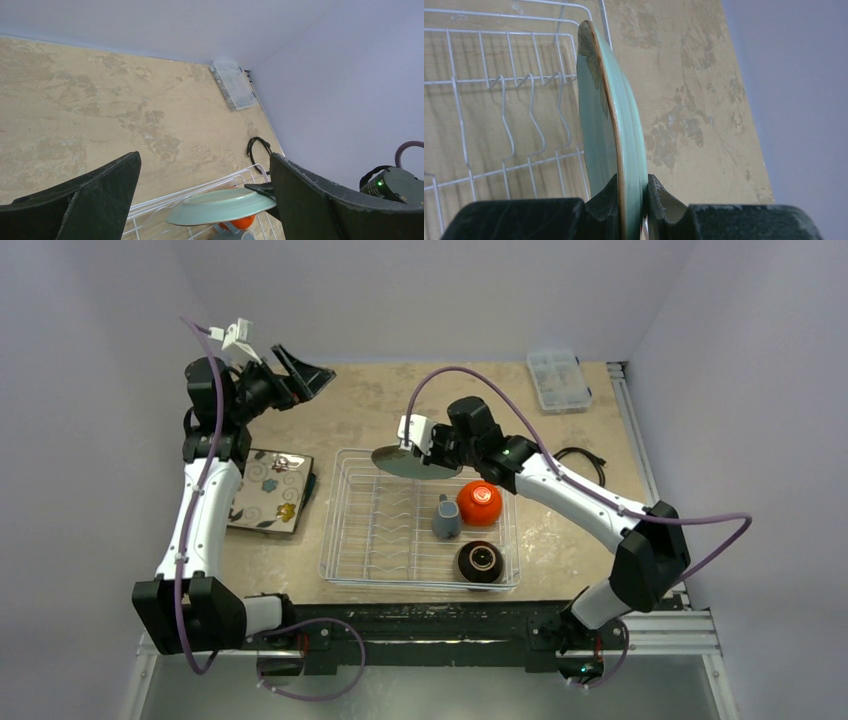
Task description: Load the mixed dishes into the dish rack
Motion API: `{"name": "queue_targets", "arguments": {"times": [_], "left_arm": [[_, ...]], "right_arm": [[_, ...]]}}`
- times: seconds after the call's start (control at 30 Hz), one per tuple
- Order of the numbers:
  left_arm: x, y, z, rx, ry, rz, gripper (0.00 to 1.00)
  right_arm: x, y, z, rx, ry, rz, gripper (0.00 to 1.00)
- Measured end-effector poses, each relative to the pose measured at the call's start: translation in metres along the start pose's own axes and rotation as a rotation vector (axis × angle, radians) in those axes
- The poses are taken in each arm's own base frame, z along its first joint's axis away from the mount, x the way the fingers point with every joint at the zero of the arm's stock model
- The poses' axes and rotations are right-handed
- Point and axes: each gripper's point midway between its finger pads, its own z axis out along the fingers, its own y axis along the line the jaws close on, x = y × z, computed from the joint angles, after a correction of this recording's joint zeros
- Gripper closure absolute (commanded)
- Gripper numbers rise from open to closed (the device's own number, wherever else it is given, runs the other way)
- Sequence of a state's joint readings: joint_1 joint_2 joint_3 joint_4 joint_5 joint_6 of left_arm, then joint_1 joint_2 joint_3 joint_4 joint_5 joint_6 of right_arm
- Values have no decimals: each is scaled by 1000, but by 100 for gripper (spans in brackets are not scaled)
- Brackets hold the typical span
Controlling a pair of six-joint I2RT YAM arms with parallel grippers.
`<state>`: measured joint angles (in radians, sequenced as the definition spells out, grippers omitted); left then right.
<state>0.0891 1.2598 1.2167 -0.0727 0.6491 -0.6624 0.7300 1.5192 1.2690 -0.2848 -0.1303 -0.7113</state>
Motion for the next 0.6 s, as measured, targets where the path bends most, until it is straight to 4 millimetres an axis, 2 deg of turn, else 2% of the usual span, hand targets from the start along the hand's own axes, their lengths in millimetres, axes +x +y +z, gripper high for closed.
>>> {"name": "queue_targets", "arguments": {"times": [0.23, 0.6], "left_arm": [[-1, 1, 3, 17, -1, -18, 0], [-10, 2, 2, 35, -22, -37, 0]], "right_arm": [[-3, 8, 21, -52, -2, -1, 100], [-23, 18, 48, -110, -15, -31, 100]]}}
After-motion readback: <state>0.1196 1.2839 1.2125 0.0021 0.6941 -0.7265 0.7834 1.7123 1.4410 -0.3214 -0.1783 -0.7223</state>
